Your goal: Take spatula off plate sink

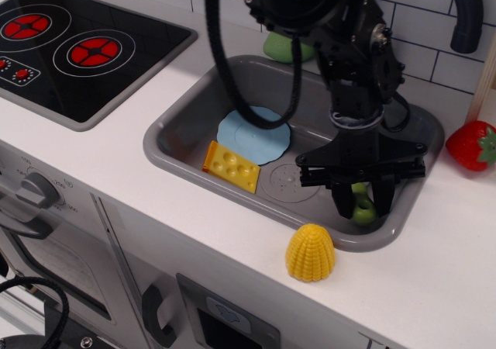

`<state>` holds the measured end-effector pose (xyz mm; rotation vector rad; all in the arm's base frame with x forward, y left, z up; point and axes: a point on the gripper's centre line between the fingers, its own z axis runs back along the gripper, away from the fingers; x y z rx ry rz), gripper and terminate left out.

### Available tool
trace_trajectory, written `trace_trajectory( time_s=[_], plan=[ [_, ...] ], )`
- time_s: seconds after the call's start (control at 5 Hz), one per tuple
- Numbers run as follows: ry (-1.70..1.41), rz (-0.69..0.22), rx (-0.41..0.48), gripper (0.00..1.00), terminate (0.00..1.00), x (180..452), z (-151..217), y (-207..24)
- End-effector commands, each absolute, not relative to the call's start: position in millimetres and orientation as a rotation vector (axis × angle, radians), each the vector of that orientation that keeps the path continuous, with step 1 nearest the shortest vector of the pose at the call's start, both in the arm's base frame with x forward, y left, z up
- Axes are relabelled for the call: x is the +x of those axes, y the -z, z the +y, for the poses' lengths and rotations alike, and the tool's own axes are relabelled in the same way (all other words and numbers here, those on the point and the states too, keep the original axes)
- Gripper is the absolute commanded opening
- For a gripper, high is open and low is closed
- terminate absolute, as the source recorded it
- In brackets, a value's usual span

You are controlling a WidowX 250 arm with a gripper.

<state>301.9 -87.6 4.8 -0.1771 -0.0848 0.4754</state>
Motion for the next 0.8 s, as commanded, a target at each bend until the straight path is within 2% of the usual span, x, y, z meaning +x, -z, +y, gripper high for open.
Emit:
trace_trajectory(
  time_s=[0.0,0.4,0.6],
  plan=[
    [-0.59,-0.125,-0.218,1.0,0.0,316,-78,-23],
    [-0.659,-0.079,-0.284,1.0,0.0,321,-68,-52],
    [-0.702,-0.123,-0.298,1.0,0.0,322,-65,-71]
  ],
)
